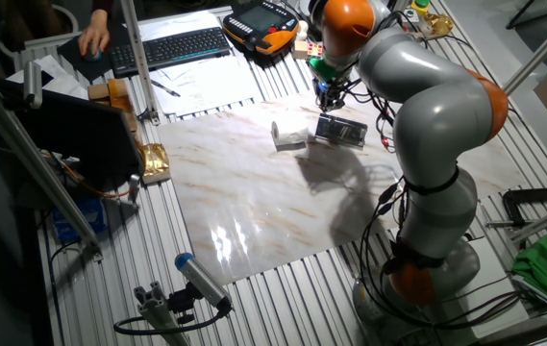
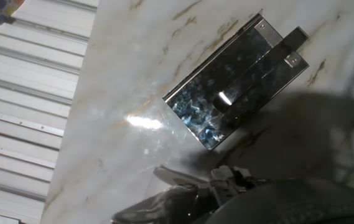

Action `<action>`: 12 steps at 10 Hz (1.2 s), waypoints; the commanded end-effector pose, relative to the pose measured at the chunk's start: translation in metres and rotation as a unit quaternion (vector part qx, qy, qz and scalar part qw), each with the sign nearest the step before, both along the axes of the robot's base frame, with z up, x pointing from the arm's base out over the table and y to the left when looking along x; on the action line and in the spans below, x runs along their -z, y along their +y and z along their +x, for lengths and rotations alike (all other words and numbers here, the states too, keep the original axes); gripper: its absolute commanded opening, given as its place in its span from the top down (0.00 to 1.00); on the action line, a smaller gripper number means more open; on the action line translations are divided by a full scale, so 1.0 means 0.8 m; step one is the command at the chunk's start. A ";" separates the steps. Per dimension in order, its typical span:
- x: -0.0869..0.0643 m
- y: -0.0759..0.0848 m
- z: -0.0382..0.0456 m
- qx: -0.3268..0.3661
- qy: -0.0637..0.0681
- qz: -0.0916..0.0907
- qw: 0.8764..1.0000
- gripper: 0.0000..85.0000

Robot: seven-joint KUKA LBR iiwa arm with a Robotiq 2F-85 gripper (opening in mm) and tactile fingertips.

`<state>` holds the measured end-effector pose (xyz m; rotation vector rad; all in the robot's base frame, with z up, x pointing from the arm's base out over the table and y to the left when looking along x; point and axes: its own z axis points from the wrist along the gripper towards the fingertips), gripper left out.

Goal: Take the roll of paper down from the shelf

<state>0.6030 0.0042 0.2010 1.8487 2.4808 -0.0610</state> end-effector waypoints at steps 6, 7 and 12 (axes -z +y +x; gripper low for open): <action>0.000 0.000 0.001 0.002 0.005 -0.001 1.000 0.99; 0.000 0.000 0.001 0.003 0.006 0.000 1.000 0.99; 0.001 0.000 0.001 0.001 0.006 0.001 1.000 0.99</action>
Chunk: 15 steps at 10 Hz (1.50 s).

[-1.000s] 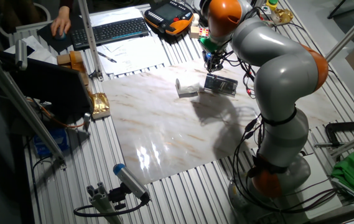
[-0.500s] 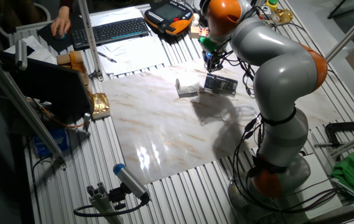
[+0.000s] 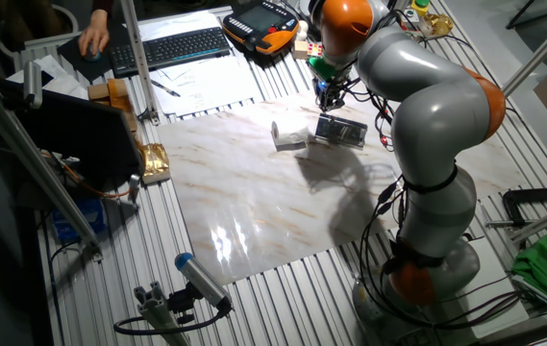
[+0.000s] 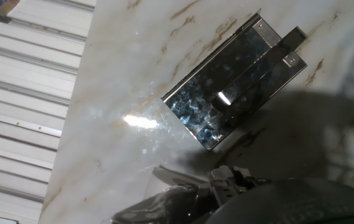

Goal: Take the roll of paper down from the shelf

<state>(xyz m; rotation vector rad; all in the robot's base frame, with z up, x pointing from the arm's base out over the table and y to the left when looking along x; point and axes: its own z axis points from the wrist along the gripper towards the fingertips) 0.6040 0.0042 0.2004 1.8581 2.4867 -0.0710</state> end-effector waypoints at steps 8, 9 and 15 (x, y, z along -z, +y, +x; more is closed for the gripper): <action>0.000 0.000 0.001 0.000 0.002 0.002 1.000 0.99; 0.001 0.000 0.001 0.000 0.003 0.002 1.000 0.99; 0.001 0.001 0.001 0.001 0.003 0.003 1.000 0.99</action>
